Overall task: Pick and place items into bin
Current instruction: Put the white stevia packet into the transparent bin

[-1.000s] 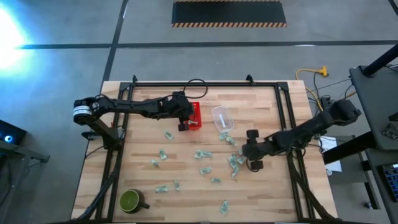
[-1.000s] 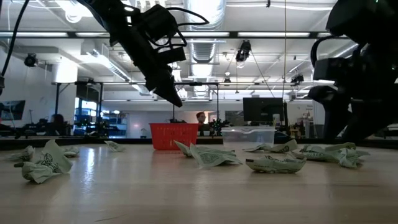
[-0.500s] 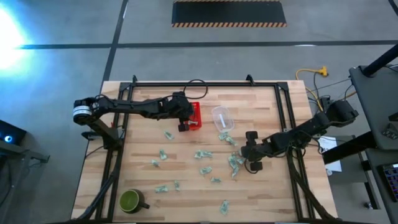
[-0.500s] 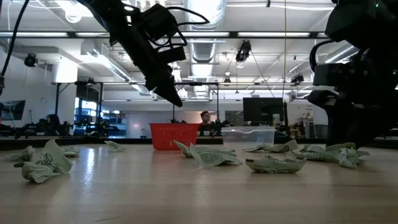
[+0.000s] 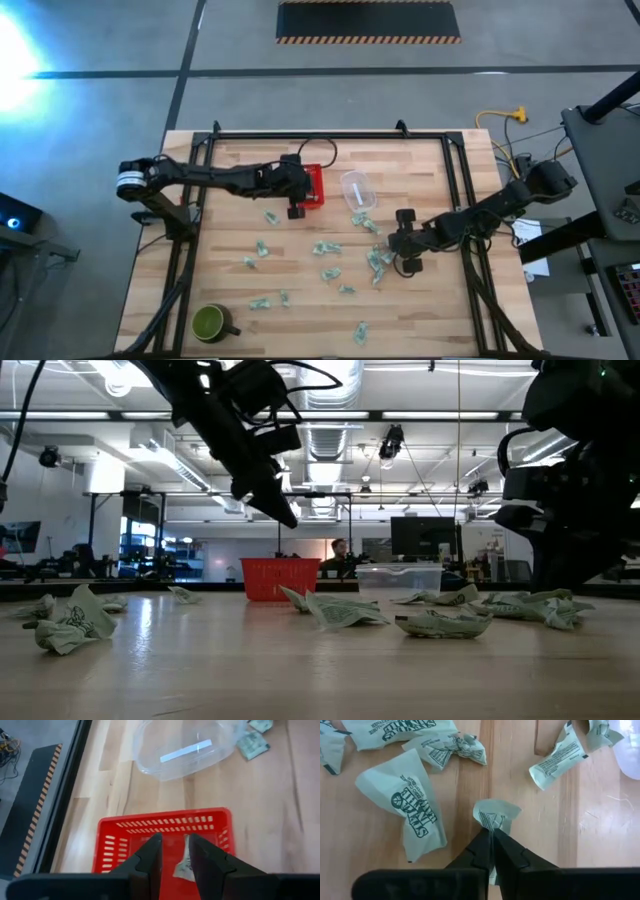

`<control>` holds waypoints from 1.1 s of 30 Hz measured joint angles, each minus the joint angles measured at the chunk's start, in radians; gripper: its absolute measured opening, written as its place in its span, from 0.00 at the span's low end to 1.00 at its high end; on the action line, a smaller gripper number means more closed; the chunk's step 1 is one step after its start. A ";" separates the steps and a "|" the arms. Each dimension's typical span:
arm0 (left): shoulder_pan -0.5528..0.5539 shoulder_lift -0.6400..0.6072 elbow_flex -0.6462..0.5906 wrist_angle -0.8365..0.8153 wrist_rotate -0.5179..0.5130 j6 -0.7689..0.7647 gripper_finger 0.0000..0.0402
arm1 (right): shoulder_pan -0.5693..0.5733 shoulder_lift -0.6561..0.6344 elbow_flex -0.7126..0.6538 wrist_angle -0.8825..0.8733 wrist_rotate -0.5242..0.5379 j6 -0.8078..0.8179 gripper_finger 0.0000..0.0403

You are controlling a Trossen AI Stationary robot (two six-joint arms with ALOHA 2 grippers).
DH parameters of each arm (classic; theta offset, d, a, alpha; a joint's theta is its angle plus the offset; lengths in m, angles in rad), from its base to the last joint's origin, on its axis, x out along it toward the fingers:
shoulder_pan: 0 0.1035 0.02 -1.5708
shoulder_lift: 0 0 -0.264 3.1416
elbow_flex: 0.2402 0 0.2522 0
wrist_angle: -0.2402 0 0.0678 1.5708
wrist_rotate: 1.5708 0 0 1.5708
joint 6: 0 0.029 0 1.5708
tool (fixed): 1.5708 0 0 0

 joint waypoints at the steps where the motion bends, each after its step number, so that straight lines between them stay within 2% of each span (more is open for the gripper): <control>1: -0.007 -0.006 0.000 -0.011 0.000 -0.001 0.20 | 0.000 -0.006 0.000 -0.002 0.000 0.000 0.02; 4: -0.034 -0.031 0.000 -0.038 -0.007 -0.002 0.20 | 0.000 -0.030 0.005 -0.001 0.000 -0.012 0.02; 8: -0.084 -0.076 -0.001 -0.057 -0.085 -0.003 0.20 | 0.001 -0.075 0.005 -0.004 0.037 -0.030 0.02; 11: -0.124 -0.121 -0.001 -0.059 -0.132 -0.003 0.20 | 0.001 -0.113 0.007 -0.001 0.086 -0.059 0.02; 15: -0.182 -0.172 -0.001 -0.068 -0.134 -0.057 0.20 | 0.001 -0.150 0.024 0.027 0.192 -0.117 0.02; 21: -0.268 -0.214 -0.026 -0.070 -0.136 -0.124 0.20 | -0.003 -0.160 0.046 0.169 0.316 -0.306 0.02; 26: -0.335 -0.223 -0.049 -0.066 -0.139 -0.169 0.20 | -0.049 -0.149 0.059 0.279 0.318 -0.408 0.02; 33: -0.415 -0.217 -0.061 -0.064 -0.246 -0.210 0.20 | -0.192 -0.107 0.059 0.359 0.280 -0.460 0.02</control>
